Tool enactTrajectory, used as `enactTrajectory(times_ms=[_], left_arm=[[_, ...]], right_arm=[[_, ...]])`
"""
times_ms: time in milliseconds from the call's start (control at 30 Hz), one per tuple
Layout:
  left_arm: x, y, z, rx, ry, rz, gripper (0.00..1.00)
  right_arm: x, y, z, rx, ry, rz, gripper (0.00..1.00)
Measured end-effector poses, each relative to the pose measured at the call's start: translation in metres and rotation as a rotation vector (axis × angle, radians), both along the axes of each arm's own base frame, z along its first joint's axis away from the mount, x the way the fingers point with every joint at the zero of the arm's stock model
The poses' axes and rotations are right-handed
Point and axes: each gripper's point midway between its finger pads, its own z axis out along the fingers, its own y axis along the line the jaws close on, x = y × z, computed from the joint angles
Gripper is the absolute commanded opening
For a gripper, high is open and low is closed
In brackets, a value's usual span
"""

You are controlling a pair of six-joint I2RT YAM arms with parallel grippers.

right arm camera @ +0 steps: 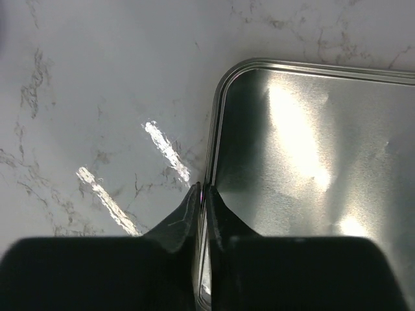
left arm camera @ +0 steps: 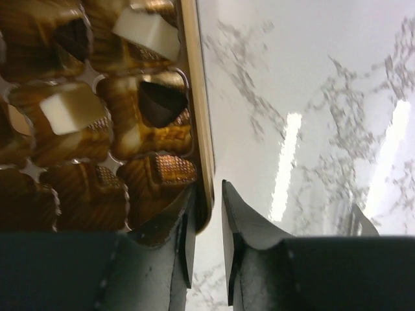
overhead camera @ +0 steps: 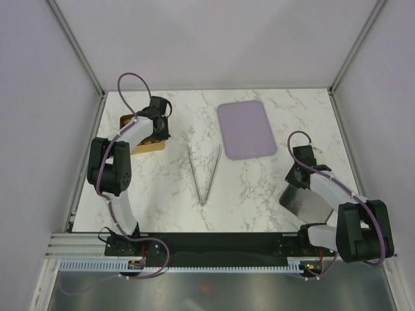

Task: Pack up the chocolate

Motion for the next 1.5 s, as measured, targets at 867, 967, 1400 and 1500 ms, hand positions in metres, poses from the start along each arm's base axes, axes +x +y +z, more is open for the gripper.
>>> enactTrajectory(times_ms=[867,967,1400,1500], left_arm=[[-0.092,-0.128,0.189,-0.74,-0.229,-0.412,0.84],[-0.108,-0.153,0.222,-0.994,-0.263,-0.444,0.9],[-0.163,-0.25,0.281,-1.672,0.082,-0.381,1.0],[-0.169,-0.274,0.279,-1.749,0.185,-0.352,1.0]], right_arm=[[0.067,0.105,0.282,0.499,-0.764,0.394,0.0],[0.066,0.116,0.328,0.604,-0.909,0.417,0.0],[0.063,0.145,0.425,0.8,-1.289,0.511,0.0],[0.063,0.151,0.422,0.789,-1.307,0.522,0.0]])
